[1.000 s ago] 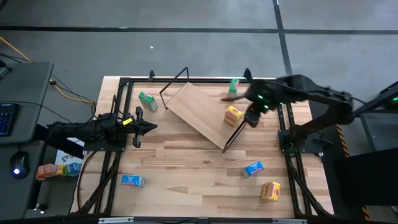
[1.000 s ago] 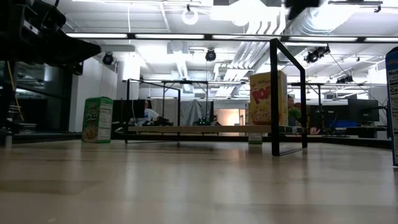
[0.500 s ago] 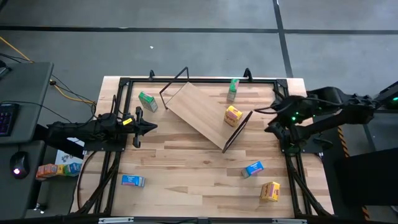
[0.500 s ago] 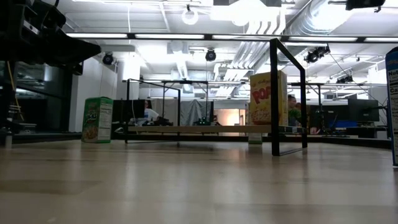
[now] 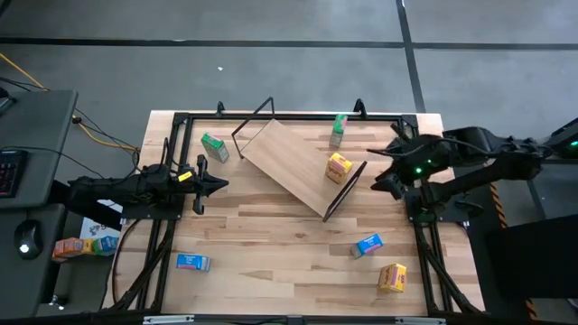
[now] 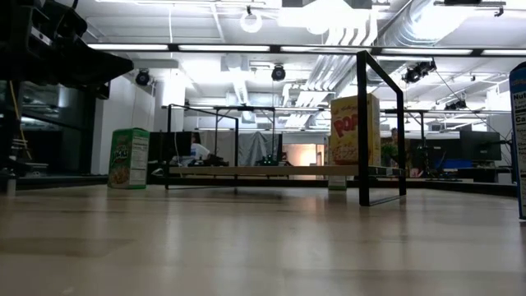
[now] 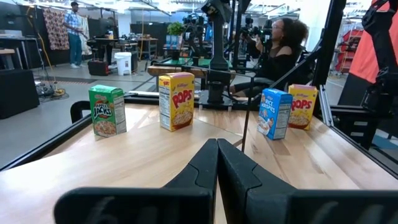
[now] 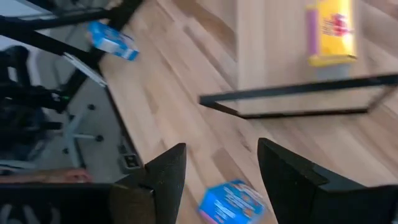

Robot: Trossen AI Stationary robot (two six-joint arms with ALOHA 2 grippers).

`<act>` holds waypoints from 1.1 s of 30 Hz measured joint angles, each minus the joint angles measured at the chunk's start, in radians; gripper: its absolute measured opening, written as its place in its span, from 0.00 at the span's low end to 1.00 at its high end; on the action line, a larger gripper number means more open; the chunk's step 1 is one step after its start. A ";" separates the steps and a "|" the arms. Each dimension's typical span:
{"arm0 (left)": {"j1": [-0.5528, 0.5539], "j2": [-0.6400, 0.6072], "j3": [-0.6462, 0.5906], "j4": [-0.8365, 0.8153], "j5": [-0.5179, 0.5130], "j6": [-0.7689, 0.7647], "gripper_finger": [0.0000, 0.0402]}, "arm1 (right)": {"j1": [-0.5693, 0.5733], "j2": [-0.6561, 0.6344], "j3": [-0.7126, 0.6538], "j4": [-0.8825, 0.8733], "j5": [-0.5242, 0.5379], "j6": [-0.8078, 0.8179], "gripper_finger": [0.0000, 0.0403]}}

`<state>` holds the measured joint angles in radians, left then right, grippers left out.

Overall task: Stack cereal on shelf
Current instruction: Put the yellow cereal box on the shelf aligned with the other yellow cereal box

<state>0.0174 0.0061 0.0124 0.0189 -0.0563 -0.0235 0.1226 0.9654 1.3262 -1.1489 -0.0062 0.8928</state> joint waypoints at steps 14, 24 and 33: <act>0.000 0.000 0.000 0.000 0.000 0.000 0.00 | 0.020 0.126 0.000 0.107 -0.089 0.130 0.62; 0.000 0.000 0.000 0.000 0.000 0.000 0.00 | 0.092 0.123 0.000 0.055 -0.327 0.289 0.80; 0.000 0.000 0.000 0.000 0.000 0.000 0.00 | 0.370 0.122 0.000 0.001 -0.259 0.439 0.80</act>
<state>0.0174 0.0062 0.0128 0.0189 -0.0563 -0.0235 0.4922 1.0874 1.3262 -1.1480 -0.2652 1.3317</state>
